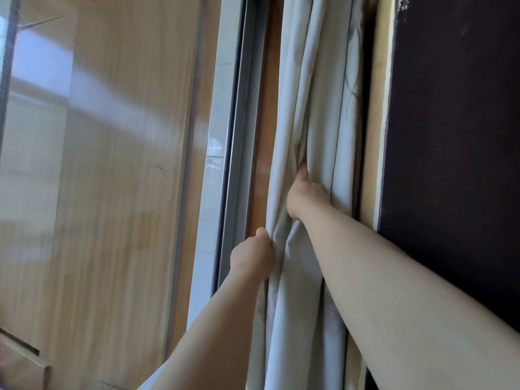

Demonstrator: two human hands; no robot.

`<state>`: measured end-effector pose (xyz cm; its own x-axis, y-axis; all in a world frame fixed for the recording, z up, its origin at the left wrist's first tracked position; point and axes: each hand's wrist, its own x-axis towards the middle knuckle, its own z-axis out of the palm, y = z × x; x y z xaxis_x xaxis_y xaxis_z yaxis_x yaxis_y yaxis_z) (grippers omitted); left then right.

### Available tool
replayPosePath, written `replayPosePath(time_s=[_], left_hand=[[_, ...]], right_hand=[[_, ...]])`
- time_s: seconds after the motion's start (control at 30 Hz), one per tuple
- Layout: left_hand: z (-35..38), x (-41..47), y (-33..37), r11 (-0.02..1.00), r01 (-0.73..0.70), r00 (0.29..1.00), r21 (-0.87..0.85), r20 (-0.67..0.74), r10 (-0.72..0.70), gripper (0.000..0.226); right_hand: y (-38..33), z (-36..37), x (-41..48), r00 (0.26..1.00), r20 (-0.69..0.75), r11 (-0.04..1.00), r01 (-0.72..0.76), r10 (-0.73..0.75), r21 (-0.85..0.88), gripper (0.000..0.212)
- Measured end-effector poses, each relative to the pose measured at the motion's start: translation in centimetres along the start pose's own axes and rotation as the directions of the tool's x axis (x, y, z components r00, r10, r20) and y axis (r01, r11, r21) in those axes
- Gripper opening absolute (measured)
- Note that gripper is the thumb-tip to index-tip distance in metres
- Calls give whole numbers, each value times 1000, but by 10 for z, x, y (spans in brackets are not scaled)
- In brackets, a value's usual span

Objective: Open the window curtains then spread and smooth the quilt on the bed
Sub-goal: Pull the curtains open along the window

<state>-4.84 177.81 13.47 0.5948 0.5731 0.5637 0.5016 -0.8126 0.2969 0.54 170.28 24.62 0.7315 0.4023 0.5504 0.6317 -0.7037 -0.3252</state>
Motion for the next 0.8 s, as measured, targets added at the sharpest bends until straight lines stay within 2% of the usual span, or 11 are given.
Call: replayPosePath(time_s=[0.1,0.2,0.3,0.37,0.43,0.53,0.6,0.63,0.8], left_hand=[[-10,-18,0,995,28,1000,-99,9,-27,8],[-29,-33,3,977,74,997,-199,19,-72,26],[-51,-52,8,983,70,997,-167,-9,-72,47],[-61,-68,12,993,66,998,-98,-2,-67,43],[-68,-88,18,993,109,994,-35,5,-109,51],[-74,-126,31,990,124,992,62,24,-126,73],[-77,-146,38,989,112,993,97,26,-115,79],[-78,-153,41,988,109,993,111,33,-114,81],[-92,-182,49,983,97,986,155,117,-116,79]], right_hand=[[-1,-6,-19,998,-58,982,3,8,187,84],[-1,-22,-43,994,-99,975,69,-49,213,82],[4,-37,-70,981,-114,972,172,-155,159,82],[6,-47,-87,980,-114,965,183,-163,189,85],[8,-56,-103,979,-82,959,201,-188,200,90],[15,-67,-127,958,-109,962,271,-266,36,96],[22,-72,-142,912,-152,921,358,-380,-154,94],[25,-73,-147,896,-130,898,398,-425,-190,93],[40,-82,-169,867,68,852,497,-493,-166,81]])
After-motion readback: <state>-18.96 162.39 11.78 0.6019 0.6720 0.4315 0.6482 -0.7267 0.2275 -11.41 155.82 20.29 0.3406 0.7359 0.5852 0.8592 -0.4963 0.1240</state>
